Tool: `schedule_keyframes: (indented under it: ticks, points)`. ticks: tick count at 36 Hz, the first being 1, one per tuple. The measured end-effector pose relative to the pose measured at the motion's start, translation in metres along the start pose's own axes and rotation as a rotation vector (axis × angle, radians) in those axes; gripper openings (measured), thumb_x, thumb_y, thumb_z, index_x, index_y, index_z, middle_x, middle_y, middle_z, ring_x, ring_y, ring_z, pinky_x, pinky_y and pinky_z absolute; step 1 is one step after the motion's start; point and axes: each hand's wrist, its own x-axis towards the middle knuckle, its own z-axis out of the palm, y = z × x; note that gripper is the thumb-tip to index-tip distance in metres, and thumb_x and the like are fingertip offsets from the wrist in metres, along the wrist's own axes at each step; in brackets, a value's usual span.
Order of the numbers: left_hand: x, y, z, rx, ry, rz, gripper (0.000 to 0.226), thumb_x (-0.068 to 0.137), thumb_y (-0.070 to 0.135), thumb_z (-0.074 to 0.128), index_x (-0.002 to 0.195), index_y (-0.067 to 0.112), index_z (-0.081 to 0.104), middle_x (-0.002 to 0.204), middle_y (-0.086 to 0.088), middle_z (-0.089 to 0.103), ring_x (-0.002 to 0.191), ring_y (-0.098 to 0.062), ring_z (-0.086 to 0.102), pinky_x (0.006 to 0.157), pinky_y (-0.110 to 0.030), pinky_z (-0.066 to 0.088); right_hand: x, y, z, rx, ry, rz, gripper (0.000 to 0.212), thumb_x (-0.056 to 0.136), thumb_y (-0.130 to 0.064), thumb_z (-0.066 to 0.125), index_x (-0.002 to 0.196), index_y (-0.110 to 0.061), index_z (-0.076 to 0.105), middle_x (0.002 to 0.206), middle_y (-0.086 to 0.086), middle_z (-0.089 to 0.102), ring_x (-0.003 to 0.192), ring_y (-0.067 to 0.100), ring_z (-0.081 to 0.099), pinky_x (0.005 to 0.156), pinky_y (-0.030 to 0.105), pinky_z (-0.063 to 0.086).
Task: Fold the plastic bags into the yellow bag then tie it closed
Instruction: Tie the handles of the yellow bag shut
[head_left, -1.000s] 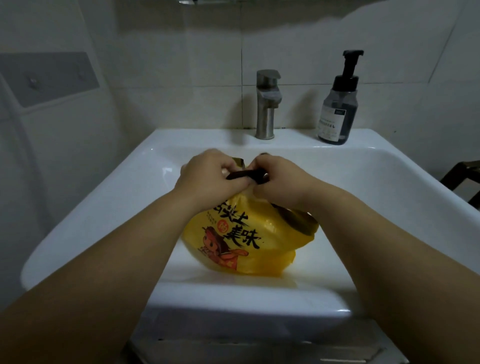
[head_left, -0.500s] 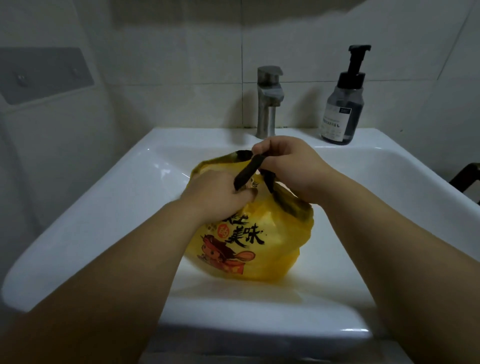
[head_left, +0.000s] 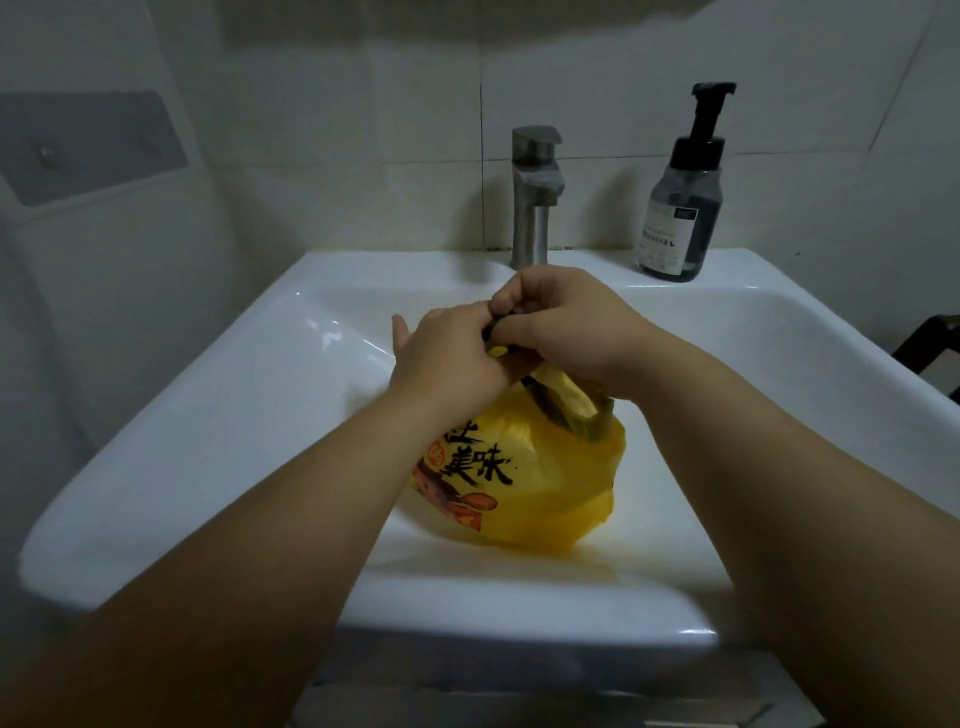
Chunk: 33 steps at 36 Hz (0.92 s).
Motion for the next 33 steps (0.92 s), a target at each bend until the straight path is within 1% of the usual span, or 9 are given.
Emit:
schedule_keyframes:
  ticks: [4,12,17,20,25,27,29,31,33]
  points:
    - [-0.004,0.001,-0.003,0.023,0.011,-0.080,0.023,0.088,0.047,0.059,0.076,0.033,0.045,0.085,0.008,0.052,0.117,-0.028,0.051,0.116,-0.057,0.006,-0.007,-0.009,0.004,-0.055,0.007,-0.031,0.015,0.082,-0.001,0.065,0.079,-0.014,0.060,0.083,0.008,0.066,0.080,0.018,0.063,0.081,0.033,0.055]
    - [-0.014,0.023,-0.013,0.001,0.175,-0.111,0.024,0.087,0.044,0.058,0.070,0.033,0.045,0.096,0.001,0.062,0.119,-0.026,0.051,0.116,-0.059,0.003,-0.022,-0.044,-0.008,-0.077,-0.036,-0.089,0.019,0.084,0.001,0.063,0.077,-0.015,0.058,0.074,0.002,0.063,0.071,0.012,0.061,0.079,0.032,0.055]
    - [-0.016,0.029,-0.018,0.077,0.181,-0.121,0.031,0.086,0.047,0.058,0.064,0.031,0.044,0.111,-0.004,0.061,0.127,-0.026,0.043,0.116,-0.058,0.002,-0.031,-0.056,-0.015,0.073,0.155,-0.139,0.023,0.083,0.003,0.062,0.073,-0.016,0.056,0.076,0.004,0.057,0.070,0.020,0.053,0.061,0.029,0.046]
    - [-0.027,0.031,-0.018,0.074,0.155,-0.122,0.035,0.089,0.046,0.053,0.058,0.033,0.044,0.096,-0.001,0.056,0.125,-0.026,0.044,0.116,-0.060,0.002,-0.034,-0.063,-0.019,0.159,0.209,-0.175,0.025,0.083,0.006,0.060,0.073,-0.016,0.055,0.078,0.006,0.057,0.073,0.024,0.052,0.062,0.033,0.044]
    - [-0.038,0.015,-0.013,0.154,0.095,-0.074,0.009,0.089,0.033,0.058,0.086,0.030,0.066,0.115,0.001,0.062,0.140,-0.019,0.030,0.117,-0.058,-0.002,-0.036,-0.059,-0.019,0.225,0.278,-0.171,0.023,0.083,0.006,0.061,0.078,-0.016,0.056,0.084,0.007,0.058,0.079,0.025,0.058,0.069,0.036,0.049]
    - [-0.037,0.013,-0.014,0.099,0.059,-0.075,0.019,0.086,0.030,0.060,0.069,0.031,0.054,0.102,-0.001,0.061,0.130,-0.026,0.042,0.115,-0.060,0.008,-0.033,-0.051,-0.015,0.297,0.313,-0.132,0.023,0.084,0.004,0.061,0.080,-0.018,0.056,0.085,0.006,0.059,0.077,0.024,0.058,0.066,0.035,0.046]
    - [-0.034,0.014,-0.017,0.000,0.069,-0.069,0.023,0.080,0.032,0.062,0.065,0.034,0.045,0.096,0.003,0.061,0.116,-0.028,0.051,0.112,-0.060,0.018,-0.027,-0.046,-0.013,0.380,0.312,-0.095,0.020,0.086,0.000,0.061,0.084,-0.019,0.058,0.085,0.005,0.060,0.075,0.023,0.061,0.068,0.033,0.046]
    - [-0.032,0.011,-0.020,-0.195,0.128,-0.043,0.013,0.072,0.040,0.060,0.078,0.037,0.049,0.095,0.018,0.059,0.107,-0.016,0.054,0.111,-0.060,0.022,-0.022,-0.043,-0.016,0.371,0.264,-0.048,0.015,0.088,-0.003,0.059,0.087,-0.018,0.059,0.087,0.009,0.063,0.079,0.028,0.064,0.075,0.040,0.047]
    - [-0.031,0.009,-0.022,-0.434,0.155,-0.011,0.032,0.067,0.043,0.058,0.097,0.042,0.047,0.101,0.028,0.056,0.109,-0.006,0.053,0.110,-0.055,0.029,-0.019,-0.042,-0.018,0.258,0.168,-0.027,0.012,0.088,-0.002,0.058,0.086,-0.014,0.058,0.088,0.013,0.063,0.083,0.030,0.063,0.082,0.043,0.051]
